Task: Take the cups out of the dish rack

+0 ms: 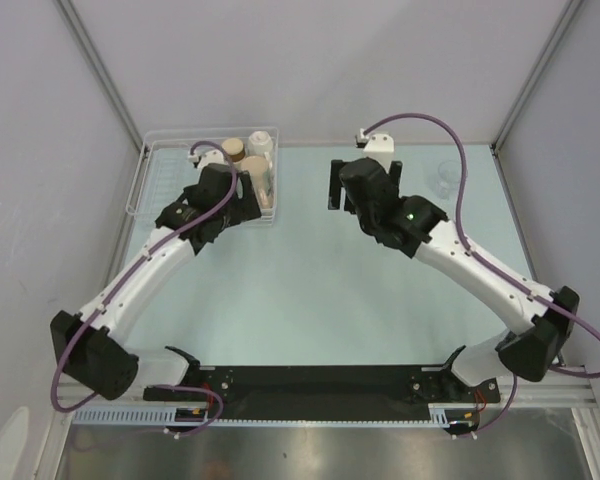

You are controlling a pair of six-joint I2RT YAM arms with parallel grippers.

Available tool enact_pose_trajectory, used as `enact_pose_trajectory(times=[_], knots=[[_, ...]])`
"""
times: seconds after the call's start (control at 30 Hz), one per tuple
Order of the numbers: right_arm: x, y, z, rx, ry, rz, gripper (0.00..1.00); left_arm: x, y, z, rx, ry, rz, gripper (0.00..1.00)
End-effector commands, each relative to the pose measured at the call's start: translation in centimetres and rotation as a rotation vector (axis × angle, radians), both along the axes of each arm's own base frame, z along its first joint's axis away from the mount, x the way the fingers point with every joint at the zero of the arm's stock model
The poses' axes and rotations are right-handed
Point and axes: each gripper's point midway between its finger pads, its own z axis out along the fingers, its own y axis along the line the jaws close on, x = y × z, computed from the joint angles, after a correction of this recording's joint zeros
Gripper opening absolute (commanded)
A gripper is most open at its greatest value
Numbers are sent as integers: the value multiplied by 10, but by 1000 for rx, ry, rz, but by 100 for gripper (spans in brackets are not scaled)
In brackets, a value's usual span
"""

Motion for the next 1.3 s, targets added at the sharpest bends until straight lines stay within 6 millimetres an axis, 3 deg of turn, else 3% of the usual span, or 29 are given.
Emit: enact_pose_trajectory(times=[0.0,0.07,0.1,0.13,0.17,0.2,0.23,0.27,0.3,0.37,0.4,0.43,0.5,0.9,1.27], knots=[[-35,-31,8,117,-8,-75,81,39,-1,23,80,-92,26,100],[-50,-30,11,201,-7,15,77,60,-13,26,77,-113,3,100],[-54,-28,-2,216,-8,48,77,67,-17,25,93,-110,-9,100],[-58,-27,-2,223,-19,78,77,74,-20,26,101,-104,-9,100],[-64,-27,6,255,-43,107,82,88,-25,21,126,-68,-10,100],[-67,-29,1,250,-36,112,87,95,-26,20,148,-56,-7,100],[-68,-29,2,241,-34,127,92,102,-28,16,170,-38,-10,100],[-70,-29,-3,218,-13,131,99,111,-31,29,173,-56,-6,100],[-70,-28,-5,201,-6,134,100,121,-32,16,205,-31,-4,100],[-67,-26,-8,174,5,137,100,136,-31,27,222,-67,17,100],[-66,-25,-9,168,11,137,100,145,-31,15,236,-45,17,100],[-65,-23,-6,180,11,138,100,152,-31,23,232,-60,19,100],[-63,-16,-11,182,27,150,100,163,-30,9,246,-25,23,100],[-50,4,-32,161,86,159,100,184,-9,-20,194,57,85,100],[-47,1,-37,165,95,144,100,199,-27,-36,127,84,40,100]])
